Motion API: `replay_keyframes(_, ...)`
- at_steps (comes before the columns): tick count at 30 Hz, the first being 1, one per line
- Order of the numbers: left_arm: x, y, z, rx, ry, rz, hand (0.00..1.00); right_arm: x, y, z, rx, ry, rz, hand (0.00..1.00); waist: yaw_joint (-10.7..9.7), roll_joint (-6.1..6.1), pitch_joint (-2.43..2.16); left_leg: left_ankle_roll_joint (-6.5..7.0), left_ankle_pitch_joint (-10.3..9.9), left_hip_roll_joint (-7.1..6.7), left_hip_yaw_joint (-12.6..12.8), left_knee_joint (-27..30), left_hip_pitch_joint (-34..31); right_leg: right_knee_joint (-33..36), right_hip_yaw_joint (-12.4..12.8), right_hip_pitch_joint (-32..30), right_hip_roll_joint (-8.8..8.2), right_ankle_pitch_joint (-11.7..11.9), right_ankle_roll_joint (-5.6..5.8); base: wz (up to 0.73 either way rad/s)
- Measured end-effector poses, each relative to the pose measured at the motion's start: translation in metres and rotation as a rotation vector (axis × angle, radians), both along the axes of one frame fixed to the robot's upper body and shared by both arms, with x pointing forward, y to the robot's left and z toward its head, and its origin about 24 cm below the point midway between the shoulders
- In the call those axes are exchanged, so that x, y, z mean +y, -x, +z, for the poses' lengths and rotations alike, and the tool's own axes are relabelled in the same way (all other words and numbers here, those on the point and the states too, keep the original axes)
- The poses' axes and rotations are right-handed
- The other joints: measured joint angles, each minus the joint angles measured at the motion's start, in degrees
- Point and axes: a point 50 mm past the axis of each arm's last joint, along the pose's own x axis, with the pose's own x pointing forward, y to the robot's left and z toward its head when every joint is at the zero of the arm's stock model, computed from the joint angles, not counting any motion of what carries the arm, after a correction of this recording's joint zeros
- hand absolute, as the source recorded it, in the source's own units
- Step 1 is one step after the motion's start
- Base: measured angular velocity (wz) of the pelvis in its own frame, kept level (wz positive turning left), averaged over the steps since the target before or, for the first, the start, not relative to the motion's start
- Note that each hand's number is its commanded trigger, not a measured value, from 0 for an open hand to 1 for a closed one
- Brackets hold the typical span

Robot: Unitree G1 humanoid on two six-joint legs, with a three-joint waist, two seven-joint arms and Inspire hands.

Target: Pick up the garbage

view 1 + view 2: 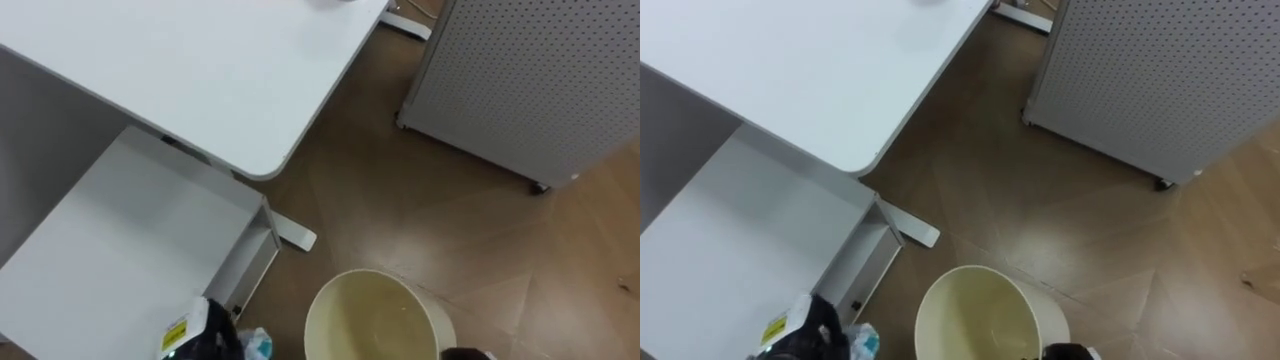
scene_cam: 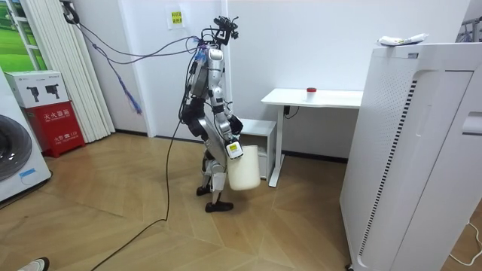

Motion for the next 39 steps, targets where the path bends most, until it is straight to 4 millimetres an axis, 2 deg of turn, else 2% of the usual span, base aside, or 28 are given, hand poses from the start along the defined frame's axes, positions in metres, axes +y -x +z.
replay_keyframes(2,-0.020,-0.003,0.006,-0.037,0.059,-0.065,1.00,0.003,0.001,-0.001,-0.004,-0.002,0.013,1.00,-0.2,0.00,0.01,-0.05,0.1,-0.07,0.0,-0.4,0.2,-0.4,-0.3,0.3,-0.06,0.0,0.00,0.00)
replay_keyframes(6,-0.057,0.004,0.008,-0.039,0.133,-0.220,1.00,0.014,0.005,-0.005,0.016,-0.028,0.035,1.00,-0.3,-0.11,0.03,-0.14,0.3,-0.07,0.3,-1.1,1.0,-1.1,-0.4,0.9,-0.09,0.0,-0.04,-0.01)
replay_keyframes(9,-0.072,0.013,0.002,0.015,0.155,-0.289,0.98,0.018,0.005,-0.005,0.018,-0.044,0.066,1.00,-0.3,-0.25,0.04,-0.13,0.3,-0.07,1.0,-1.3,1.5,-1.1,0.0,0.9,-0.13,0.0,-0.02,-0.11)
replay_keyframes(10,-0.074,0.015,0.002,0.024,0.153,-0.303,0.74,0.019,0.005,-0.005,0.017,-0.045,0.071,1.00,-0.3,-0.26,0.04,-0.13,0.3,-0.07,1.0,-1.3,1.5,-1.2,0.0,0.9,-0.14,0.0,-0.01,-0.05)
replay_keyframes(11,-0.076,0.017,0.000,0.042,0.152,-0.328,0.01,0.020,0.005,-0.005,0.020,-0.050,0.083,1.00,-0.4,-0.33,0.04,-0.13,0.3,-0.08,1.0,-1.4,1.5,-1.3,0.0,0.9,-0.14,0.0,-0.01,0.00)
replay_keyframes(18,-0.077,0.020,-0.003,0.083,0.149,-0.368,0.00,0.027,0.007,-0.007,0.034,-0.078,0.124,1.00,-1.7,-0.71,-0.06,0.05,0.4,-0.09,1.1,-1.4,1.5,-2.0,-0.3,1.2,-0.25,0.1,0.08,0.01)
replay_keyframes(28,-0.077,0.021,-0.004,0.099,0.129,-0.402,0.00,0.027,0.010,-0.008,0.042,-0.087,0.128,1.00,-2.1,-0.77,-0.08,0.06,0.4,-0.07,1.3,-1.9,2.8,-2.2,-0.2,2.5,-0.17,0.2,0.14,0.00)
replay_keyframes(39,-0.056,0.023,-0.009,0.101,0.047,-0.402,0.00,0.019,0.017,-0.012,0.084,-0.088,0.131,1.00,-1.8,-0.51,-0.16,0.06,0.4,-0.14,3.2,-5.2,10.0,-3.5,0.5,8.1,-0.25,0.2,0.28,-0.07)
